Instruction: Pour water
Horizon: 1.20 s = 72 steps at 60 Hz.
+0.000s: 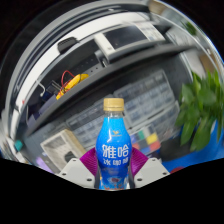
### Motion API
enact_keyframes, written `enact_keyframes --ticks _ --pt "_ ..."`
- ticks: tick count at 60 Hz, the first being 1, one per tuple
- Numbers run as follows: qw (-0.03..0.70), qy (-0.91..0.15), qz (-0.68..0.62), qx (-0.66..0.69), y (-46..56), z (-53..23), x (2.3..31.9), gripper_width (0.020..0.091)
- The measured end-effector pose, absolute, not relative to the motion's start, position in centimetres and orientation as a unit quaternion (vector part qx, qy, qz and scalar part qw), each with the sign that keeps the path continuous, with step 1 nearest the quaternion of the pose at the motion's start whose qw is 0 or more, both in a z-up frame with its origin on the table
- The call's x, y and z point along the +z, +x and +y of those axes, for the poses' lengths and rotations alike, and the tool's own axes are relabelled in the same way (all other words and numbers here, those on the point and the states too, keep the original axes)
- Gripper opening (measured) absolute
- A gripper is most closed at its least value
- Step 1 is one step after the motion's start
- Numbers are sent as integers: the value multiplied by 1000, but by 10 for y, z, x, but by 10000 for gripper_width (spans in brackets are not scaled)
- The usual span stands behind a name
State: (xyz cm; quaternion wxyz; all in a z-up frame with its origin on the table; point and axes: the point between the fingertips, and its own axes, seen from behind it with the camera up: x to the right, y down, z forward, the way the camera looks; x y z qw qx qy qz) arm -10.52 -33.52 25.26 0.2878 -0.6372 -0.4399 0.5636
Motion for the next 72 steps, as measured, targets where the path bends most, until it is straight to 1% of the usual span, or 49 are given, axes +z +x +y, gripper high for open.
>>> enact_keyframes --ticks 4,9,14,28,38,42,44,46,47,56,62,63,67,69,72 --pt "354 -608 -471 532 -112 -306 257 398" --pt "409 -588 -500 486 -118 -269 243 398" --pt "435 -573 -527 453 -124 -240 220 398" --pt "437 -577 -550 416 -141 -191 150 397" --pt "436 -580 -556 405 -144 -178 104 396" --pt "429 -581 -569 394 -141 -177 81 401" --pt "439 -570 -563 407 -138 -177 86 411" --pt "432 -572 -562 412 -133 -180 82 419" --pt "437 -568 -559 417 -133 -181 85 417" --pt "447 -561 -549 429 -128 -179 87 468" --pt "441 -572 -546 425 -125 -177 87 521" --pt "439 -573 -547 423 -125 -178 86 533" --pt "436 -580 -556 406 -122 -178 78 647" --pt "434 -584 -560 396 -119 -178 75 672" --pt "428 -589 -564 389 -112 -180 72 685"
